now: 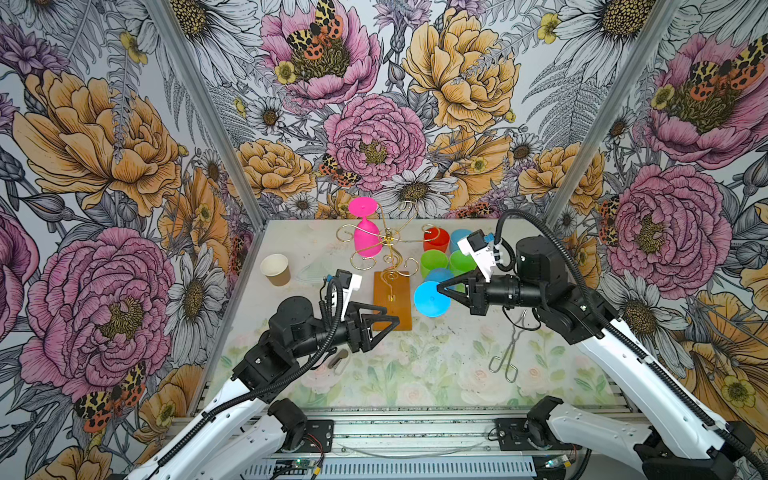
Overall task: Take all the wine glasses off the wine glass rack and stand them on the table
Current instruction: 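Swing the blue glass toward table center with the right gripper while the left gripper approaches, then grasp the blue glass foot with the left gripper while the right holds it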
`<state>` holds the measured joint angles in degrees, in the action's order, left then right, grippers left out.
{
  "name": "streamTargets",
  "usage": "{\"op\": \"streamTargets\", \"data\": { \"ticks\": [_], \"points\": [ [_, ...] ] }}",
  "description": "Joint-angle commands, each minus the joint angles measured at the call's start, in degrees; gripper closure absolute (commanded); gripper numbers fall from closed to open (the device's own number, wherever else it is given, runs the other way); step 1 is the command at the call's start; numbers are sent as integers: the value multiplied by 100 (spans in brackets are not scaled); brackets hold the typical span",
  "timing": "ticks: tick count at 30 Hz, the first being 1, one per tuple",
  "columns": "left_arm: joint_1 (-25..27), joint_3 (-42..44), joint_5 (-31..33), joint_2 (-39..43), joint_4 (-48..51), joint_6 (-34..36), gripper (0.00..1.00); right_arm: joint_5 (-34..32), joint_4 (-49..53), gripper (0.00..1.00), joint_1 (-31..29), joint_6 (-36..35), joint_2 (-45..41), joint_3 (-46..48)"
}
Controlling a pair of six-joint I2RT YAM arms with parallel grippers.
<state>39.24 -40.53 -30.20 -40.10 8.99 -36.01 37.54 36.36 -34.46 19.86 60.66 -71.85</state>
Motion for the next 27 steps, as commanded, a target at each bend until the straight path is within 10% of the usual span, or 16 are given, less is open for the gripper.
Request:
{"op": "streamTargets", "data": {
  "ticks": [1, 17, 27],
  "points": [
    [83, 164, 23, -234, -1018, -407, 37, 178, -340, 100, -204, 140, -30, 83],
    [359, 111, -171, -438, -1443, -442, 47, 515, -1417, 100, -404, 475, 401, 251],
    [365, 112, -380, -473, -1620, -530, 77, 353, -1518, 100, -356, 475, 429, 366]
  ]
}}
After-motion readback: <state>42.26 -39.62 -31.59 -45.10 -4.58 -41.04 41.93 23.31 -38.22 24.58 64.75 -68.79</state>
